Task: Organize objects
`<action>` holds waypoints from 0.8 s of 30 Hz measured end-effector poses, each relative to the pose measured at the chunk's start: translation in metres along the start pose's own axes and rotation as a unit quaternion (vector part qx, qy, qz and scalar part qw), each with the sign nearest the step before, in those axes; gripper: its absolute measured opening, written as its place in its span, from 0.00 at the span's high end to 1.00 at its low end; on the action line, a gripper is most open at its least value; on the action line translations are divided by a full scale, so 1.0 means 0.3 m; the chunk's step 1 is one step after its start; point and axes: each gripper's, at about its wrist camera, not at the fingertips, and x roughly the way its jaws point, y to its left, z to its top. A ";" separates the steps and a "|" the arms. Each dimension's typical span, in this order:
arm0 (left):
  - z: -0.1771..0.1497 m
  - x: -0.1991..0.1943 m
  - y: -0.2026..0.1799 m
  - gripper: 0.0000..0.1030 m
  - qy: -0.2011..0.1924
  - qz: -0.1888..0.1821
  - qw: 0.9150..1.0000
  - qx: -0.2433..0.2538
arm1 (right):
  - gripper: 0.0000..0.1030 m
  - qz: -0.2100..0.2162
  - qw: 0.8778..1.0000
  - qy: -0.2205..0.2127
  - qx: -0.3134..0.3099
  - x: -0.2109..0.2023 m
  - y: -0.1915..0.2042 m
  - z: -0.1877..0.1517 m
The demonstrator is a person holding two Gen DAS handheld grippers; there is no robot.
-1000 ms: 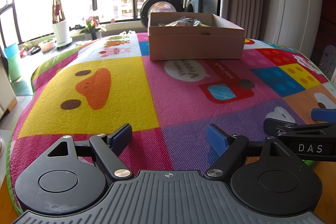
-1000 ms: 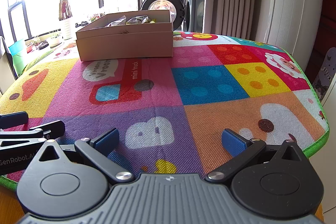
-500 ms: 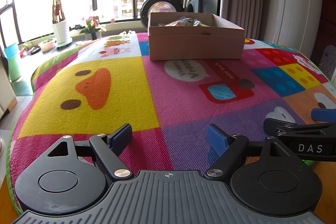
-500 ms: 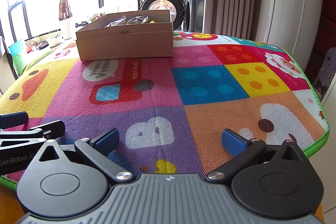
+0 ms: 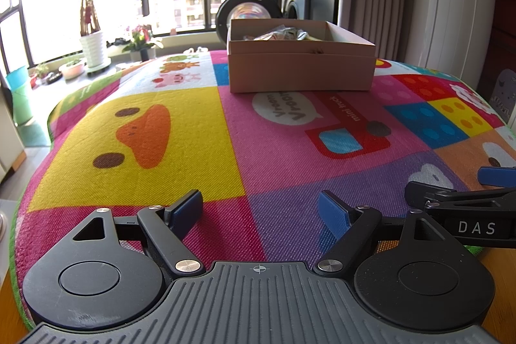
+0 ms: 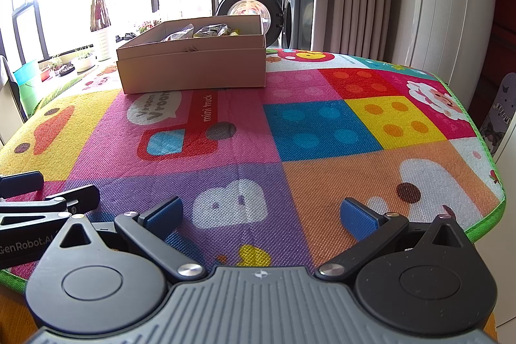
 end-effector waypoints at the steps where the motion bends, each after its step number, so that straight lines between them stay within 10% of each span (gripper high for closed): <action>1: 0.000 0.000 0.001 0.18 0.000 0.000 1.000 0.000 | 0.00 0.000 1.000 0.000 0.000 0.000 0.000 0.000; 24: 0.000 0.003 0.003 0.13 0.000 -0.014 1.000 -0.013 | 0.00 0.000 1.000 0.000 0.000 -0.001 -0.001 0.000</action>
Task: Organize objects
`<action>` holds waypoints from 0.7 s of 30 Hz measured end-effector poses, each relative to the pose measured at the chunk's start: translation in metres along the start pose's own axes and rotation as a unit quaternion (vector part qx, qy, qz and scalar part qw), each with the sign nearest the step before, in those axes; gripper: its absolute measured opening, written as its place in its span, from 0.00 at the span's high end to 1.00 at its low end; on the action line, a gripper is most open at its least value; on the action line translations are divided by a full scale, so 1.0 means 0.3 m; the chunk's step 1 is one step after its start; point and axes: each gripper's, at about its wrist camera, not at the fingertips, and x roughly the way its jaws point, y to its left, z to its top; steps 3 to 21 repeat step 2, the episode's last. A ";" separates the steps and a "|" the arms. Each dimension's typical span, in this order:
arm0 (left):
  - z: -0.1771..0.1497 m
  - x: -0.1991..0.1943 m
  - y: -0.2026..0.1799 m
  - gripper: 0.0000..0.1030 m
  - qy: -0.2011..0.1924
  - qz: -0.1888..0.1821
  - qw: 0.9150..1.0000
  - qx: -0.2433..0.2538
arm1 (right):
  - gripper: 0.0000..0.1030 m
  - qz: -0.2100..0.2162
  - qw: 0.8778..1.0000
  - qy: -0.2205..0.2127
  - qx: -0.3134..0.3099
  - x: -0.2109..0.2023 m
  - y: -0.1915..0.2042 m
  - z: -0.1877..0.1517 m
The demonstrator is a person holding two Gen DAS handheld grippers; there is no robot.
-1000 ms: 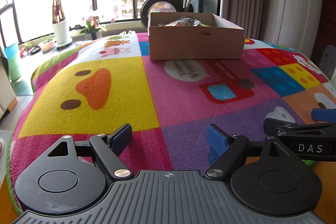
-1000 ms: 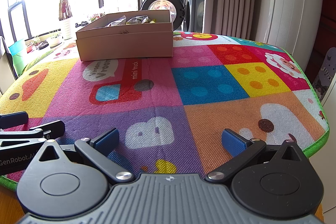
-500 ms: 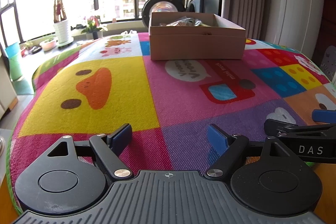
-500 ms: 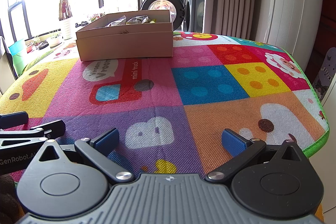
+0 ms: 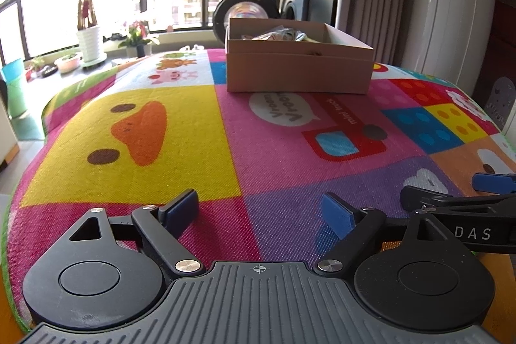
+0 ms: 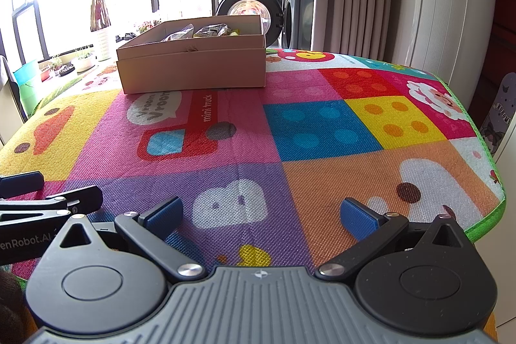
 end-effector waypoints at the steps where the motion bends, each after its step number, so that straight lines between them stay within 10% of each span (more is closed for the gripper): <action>1: 0.000 0.000 0.001 0.13 0.000 0.001 1.000 0.000 | 0.00 0.000 1.000 0.000 0.000 0.000 0.000 0.000; 21: 0.000 0.000 0.002 0.14 0.000 0.000 1.000 0.000 | 0.00 0.000 1.000 0.000 0.000 0.001 0.000 0.000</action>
